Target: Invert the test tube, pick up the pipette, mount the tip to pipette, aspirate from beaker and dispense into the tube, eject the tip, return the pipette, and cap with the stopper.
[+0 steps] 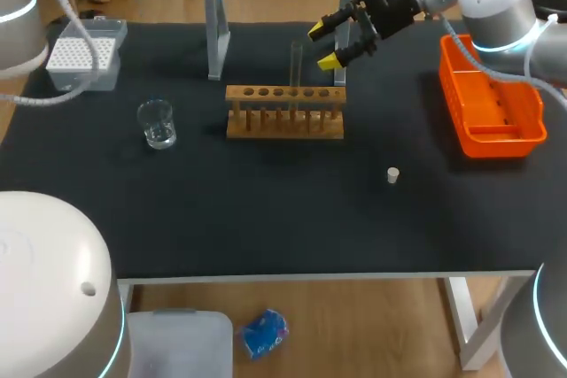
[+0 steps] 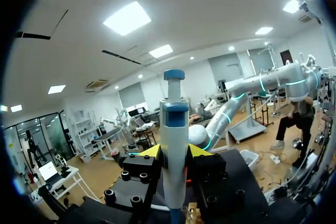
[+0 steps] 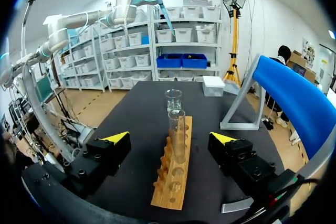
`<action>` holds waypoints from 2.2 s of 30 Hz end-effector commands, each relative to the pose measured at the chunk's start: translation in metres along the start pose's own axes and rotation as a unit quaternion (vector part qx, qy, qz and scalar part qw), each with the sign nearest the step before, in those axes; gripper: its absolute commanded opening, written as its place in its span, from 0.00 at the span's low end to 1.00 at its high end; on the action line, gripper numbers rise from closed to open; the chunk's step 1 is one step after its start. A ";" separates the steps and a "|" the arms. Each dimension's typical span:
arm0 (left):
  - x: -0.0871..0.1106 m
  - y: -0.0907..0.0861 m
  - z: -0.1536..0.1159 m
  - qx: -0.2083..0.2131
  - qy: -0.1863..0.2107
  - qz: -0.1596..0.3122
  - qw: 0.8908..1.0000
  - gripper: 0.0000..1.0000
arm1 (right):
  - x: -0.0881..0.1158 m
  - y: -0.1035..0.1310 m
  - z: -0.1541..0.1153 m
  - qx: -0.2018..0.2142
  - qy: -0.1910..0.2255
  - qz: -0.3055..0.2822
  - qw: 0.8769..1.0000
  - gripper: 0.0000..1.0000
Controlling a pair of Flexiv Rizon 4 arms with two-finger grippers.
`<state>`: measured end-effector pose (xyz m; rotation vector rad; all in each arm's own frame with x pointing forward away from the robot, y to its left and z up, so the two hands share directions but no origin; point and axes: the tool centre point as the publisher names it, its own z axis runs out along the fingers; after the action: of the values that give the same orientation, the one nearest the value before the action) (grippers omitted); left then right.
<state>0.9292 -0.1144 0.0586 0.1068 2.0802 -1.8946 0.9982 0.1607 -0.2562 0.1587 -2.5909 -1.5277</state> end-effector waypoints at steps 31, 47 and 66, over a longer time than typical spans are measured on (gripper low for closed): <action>0.011 0.018 0.098 0.023 0.081 -0.035 0.996 0.00 | -0.001 0.000 -0.001 0.002 0.003 0.000 1.000 1.00; 0.000 0.028 0.102 0.026 0.075 -0.056 0.995 0.00 | -0.001 0.000 -0.001 0.002 0.003 0.000 1.000 1.00; -0.027 0.060 0.111 0.031 0.068 -0.101 0.992 0.00 | -0.001 0.000 -0.001 0.002 0.003 0.000 1.000 1.00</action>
<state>0.9860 -0.2104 0.0027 0.0304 2.1941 -2.1179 0.9982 0.1607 -0.2561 0.1588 -2.5909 -1.5277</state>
